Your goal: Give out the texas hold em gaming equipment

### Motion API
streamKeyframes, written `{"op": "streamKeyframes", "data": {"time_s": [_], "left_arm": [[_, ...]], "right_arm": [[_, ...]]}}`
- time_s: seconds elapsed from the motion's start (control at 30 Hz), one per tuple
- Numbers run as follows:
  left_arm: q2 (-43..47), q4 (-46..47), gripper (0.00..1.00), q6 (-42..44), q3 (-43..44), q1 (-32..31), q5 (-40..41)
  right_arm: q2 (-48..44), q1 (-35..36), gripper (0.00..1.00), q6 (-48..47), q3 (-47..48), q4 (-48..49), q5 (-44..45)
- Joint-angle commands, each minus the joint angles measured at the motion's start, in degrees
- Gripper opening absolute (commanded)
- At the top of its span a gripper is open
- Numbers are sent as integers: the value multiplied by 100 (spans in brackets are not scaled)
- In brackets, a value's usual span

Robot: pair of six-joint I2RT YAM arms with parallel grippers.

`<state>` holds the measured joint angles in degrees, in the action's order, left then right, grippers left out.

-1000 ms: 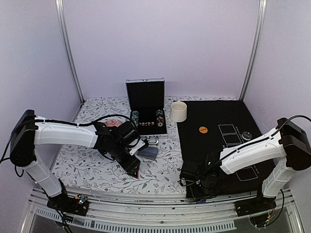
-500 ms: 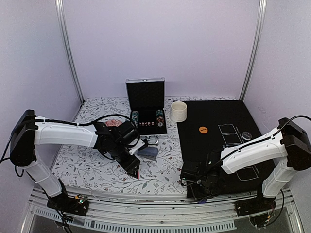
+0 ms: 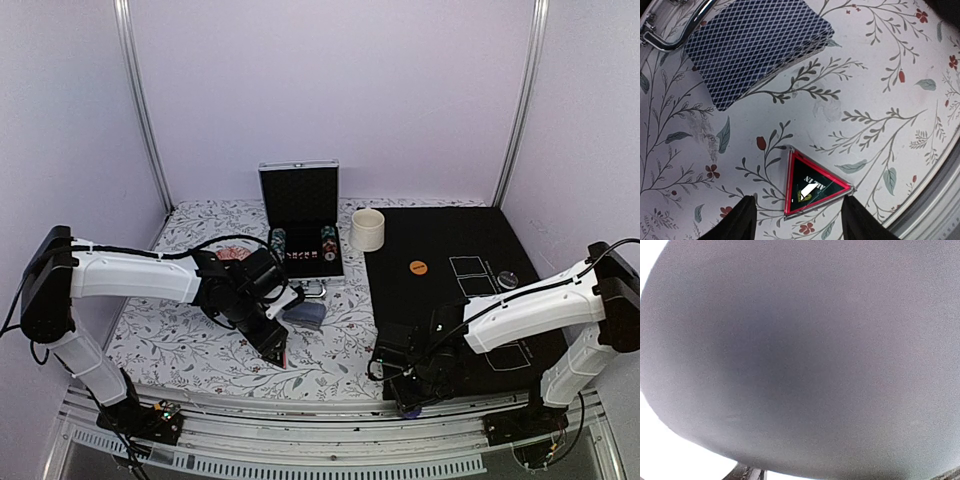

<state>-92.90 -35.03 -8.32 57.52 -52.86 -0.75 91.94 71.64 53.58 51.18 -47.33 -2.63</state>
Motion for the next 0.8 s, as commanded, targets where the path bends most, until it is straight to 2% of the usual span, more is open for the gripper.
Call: {"op": "streamKeyframes", "data": {"time_s": [0.0,0.3,0.77], "left_arm": [[-18,-59,60,34,81,61,41],[107,-66,60,23,7,71,75],[245,-66,60,-30,-116,121,75]], "right_arm": [[-174,48,29,-404,70,555,-416],[183,148,28,-900,144,1203,-925],[421,342,27,-1560,762,2267,-1701]]}}
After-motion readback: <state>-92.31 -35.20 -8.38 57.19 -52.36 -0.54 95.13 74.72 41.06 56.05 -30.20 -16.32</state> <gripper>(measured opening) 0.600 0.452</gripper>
